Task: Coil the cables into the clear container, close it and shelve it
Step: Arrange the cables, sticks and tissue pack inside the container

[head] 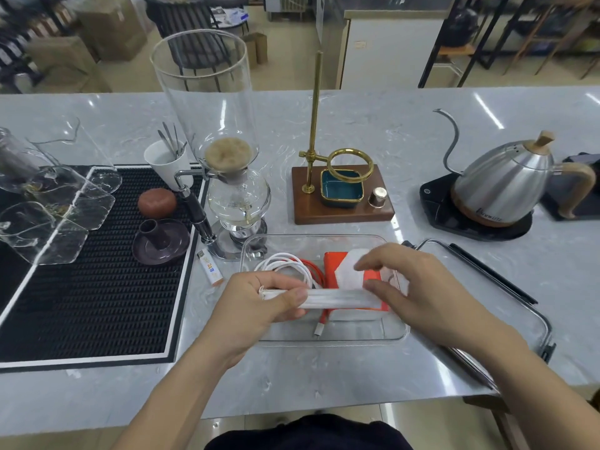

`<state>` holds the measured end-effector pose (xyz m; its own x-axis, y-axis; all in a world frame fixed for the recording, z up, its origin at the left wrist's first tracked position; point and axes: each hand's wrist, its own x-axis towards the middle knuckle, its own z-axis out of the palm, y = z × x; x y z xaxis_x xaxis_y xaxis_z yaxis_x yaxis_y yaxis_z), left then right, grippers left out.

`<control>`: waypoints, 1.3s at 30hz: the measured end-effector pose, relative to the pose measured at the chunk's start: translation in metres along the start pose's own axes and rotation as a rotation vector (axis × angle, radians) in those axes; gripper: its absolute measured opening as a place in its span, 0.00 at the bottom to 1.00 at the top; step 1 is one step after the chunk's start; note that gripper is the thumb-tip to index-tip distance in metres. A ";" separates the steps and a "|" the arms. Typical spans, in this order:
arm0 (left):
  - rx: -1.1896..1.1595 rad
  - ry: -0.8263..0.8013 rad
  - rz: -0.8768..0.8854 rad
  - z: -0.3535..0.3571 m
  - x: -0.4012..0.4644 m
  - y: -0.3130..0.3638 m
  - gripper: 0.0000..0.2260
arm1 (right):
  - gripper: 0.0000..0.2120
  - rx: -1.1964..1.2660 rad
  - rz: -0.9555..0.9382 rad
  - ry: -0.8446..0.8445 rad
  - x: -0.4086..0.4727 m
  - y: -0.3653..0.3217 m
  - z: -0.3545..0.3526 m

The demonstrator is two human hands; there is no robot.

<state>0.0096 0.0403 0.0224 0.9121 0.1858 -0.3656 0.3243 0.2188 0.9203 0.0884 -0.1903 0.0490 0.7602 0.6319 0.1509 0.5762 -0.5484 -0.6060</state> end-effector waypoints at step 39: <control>1.010 -0.330 0.002 0.036 0.048 -0.035 0.06 | 0.07 0.431 0.512 0.543 -0.059 0.041 0.079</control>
<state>0.0508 0.0070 -0.0223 0.8868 -0.1166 -0.4472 0.2426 -0.7063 0.6651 0.0438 -0.2065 -0.0466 0.9969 -0.0462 0.0639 0.0425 -0.3687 -0.9286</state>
